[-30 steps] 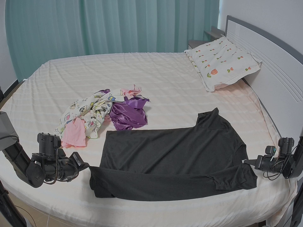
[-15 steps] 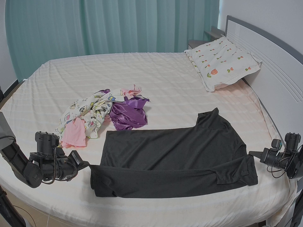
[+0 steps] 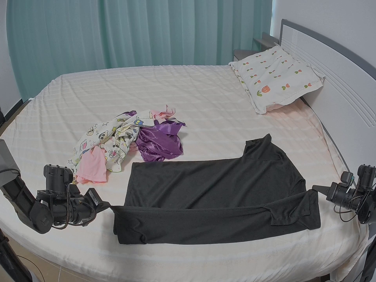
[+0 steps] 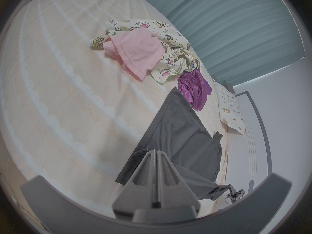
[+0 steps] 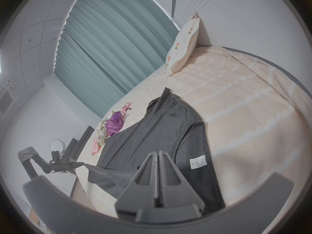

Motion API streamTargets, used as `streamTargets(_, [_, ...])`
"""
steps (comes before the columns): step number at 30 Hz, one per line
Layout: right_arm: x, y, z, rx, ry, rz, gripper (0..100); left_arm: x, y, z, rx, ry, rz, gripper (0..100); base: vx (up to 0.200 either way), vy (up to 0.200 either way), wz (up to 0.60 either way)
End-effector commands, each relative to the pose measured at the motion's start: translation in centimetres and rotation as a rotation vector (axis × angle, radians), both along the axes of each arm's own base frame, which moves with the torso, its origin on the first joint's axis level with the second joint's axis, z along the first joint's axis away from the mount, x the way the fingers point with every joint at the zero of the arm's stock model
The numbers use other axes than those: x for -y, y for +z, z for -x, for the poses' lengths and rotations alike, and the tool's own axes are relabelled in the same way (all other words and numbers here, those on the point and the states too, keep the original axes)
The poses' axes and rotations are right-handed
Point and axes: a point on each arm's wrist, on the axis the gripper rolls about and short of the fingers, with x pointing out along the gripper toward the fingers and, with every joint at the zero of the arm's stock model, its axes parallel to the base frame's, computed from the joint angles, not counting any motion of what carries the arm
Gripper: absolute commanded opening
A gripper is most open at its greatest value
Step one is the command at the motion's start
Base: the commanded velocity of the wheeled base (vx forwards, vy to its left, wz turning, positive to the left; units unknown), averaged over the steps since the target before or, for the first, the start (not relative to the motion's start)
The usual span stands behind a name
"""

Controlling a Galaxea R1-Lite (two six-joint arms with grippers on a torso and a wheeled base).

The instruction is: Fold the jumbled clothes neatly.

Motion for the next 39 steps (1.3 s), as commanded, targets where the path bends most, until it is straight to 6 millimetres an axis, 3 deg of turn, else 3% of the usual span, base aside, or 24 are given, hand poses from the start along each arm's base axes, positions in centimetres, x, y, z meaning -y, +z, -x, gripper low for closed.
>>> streamTargets(1, [0.3,0.4,0.2,0.015,-0.006,0.002,0,-0.5,0.4,0.0,0.016,0.015,0.005,0,0.000,0.000,0.00])
streamTargets(6, [0.2,0.2,0.4,0.008,0.019,-0.015,0,-0.5,2.4,1.6,0.061,-0.051,0.068,0,0.000,0.000,0.00])
streamTargets(15, [0.2,0.6,1.4,0.026,0.056,-0.029,0,-0.4,3.3,2.3,0.064,-0.065,0.066,0,0.000,0.000,0.00])
streamTargets(27, [0.9,0.6,2.0,0.071,0.077,-0.050,0,-0.6,2.7,2.6,0.009,-0.107,0.011,0,0.000,0.000,0.00])
streamTargets(39, [0.4,-1.0,0.7,0.025,0.070,-0.042,0,-1.6,1.1,0.5,-0.040,-0.054,0.009,0,0.000,0.000,0.00])
